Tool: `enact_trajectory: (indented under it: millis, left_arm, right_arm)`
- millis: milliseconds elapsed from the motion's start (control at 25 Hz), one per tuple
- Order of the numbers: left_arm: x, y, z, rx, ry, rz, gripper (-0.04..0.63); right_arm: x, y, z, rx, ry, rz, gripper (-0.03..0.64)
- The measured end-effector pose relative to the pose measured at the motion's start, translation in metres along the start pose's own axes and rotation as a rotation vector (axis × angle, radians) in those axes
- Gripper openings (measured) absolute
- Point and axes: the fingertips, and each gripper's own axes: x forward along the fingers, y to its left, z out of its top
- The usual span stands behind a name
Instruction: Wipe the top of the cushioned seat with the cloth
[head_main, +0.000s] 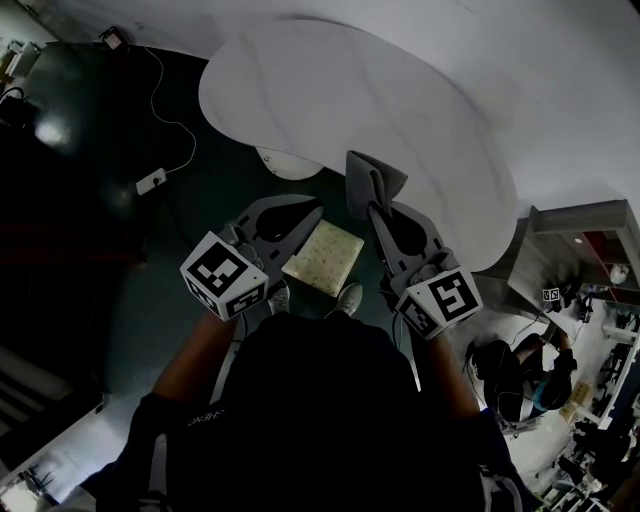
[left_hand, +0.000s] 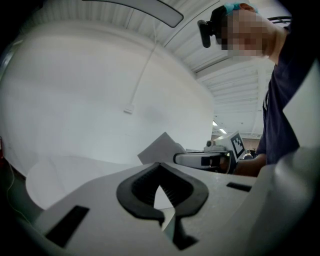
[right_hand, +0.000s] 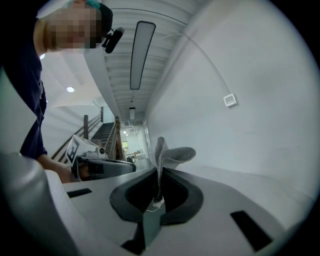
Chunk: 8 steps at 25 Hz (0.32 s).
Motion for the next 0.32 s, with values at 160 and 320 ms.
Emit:
enact_trajectory:
  millis: [160,320]
  left_arm:
    - [0.0012,0.0002,0.0001,0.0,-0.002,0.004,0.006]
    - [0.0019,0.0,0.0021,0.003,-0.008,0.003,0.006]
  right_arm:
    - [0.0006,-0.0009,-0.0013,0.001,0.004,0.008,0.032]
    - [0.0016,-0.0017,-0.0035,0.005,0.012,0.014,0.032]
